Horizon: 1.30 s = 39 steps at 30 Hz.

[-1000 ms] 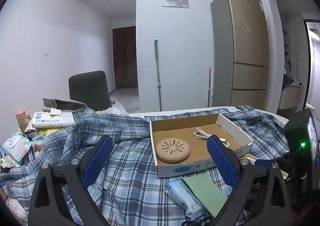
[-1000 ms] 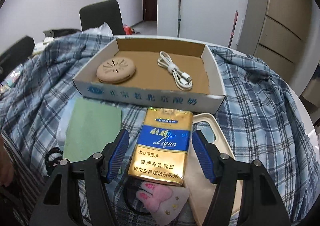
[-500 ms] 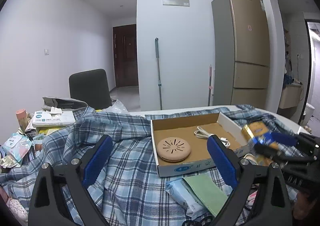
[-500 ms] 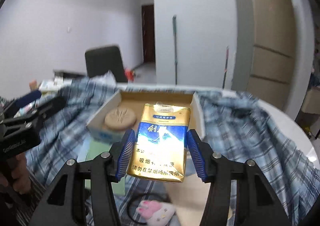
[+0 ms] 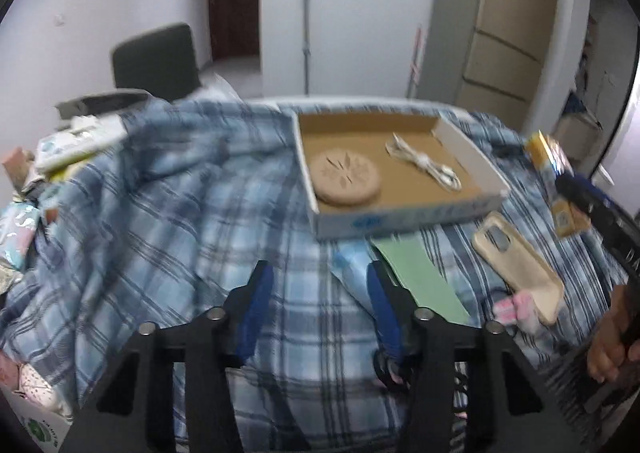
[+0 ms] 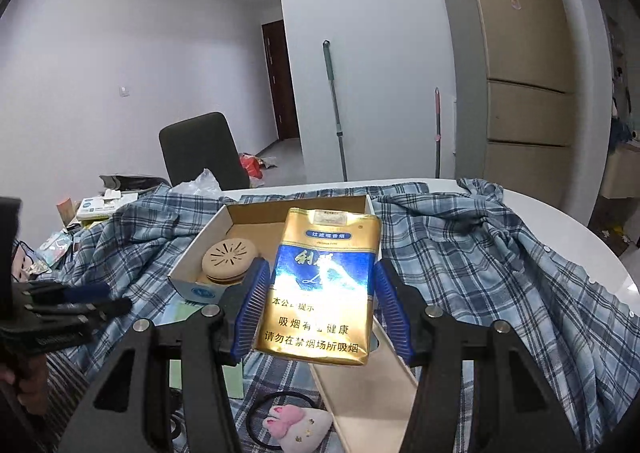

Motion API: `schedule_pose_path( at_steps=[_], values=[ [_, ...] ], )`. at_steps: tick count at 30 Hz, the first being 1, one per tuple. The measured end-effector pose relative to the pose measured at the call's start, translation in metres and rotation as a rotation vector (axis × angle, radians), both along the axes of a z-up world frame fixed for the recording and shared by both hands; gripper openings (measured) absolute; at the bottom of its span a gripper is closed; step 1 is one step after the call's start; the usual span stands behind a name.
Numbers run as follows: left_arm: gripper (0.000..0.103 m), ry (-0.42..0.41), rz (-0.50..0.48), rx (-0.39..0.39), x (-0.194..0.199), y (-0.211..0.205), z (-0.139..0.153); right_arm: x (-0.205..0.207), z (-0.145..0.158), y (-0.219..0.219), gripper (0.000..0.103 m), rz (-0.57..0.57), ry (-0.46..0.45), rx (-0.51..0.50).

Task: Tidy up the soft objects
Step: 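Lift the gold pack with the right tool while the left grasps the blue wipes packet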

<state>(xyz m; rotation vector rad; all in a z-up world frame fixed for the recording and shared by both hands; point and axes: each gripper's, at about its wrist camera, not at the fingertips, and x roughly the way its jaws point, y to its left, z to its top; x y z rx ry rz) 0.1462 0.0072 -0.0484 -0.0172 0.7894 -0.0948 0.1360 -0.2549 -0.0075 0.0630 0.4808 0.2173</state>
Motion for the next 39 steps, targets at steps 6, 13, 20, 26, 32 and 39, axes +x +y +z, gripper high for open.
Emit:
schedule_pose_path(
  at_steps=[6,13,20,26,32,39],
  values=[
    [0.048,0.12,-0.065,0.031,0.009,-0.017,-0.017,-0.004,0.002,-0.002,0.054,-0.003,-0.018,0.002],
    [0.049,0.158,-0.085,0.081,0.021,-0.034,-0.026,-0.003,0.003,-0.005,0.054,-0.007,-0.014,0.005],
    [0.048,0.177,-0.083,0.095,0.029,-0.035,-0.033,-0.006,0.004,-0.004,0.054,-0.005,-0.026,-0.001],
    [0.049,0.196,-0.109,0.013,0.033,-0.031,-0.035,-0.005,0.003,-0.003,0.054,0.003,-0.02,-0.004],
    [0.061,0.193,-0.17,0.041,0.038,-0.058,-0.033,-0.005,0.003,-0.003,0.054,-0.005,-0.024,-0.004],
    [0.075,0.225,-0.173,0.041,0.046,-0.069,-0.04,-0.006,0.003,-0.002,0.054,0.004,-0.027,-0.011]
  ],
)
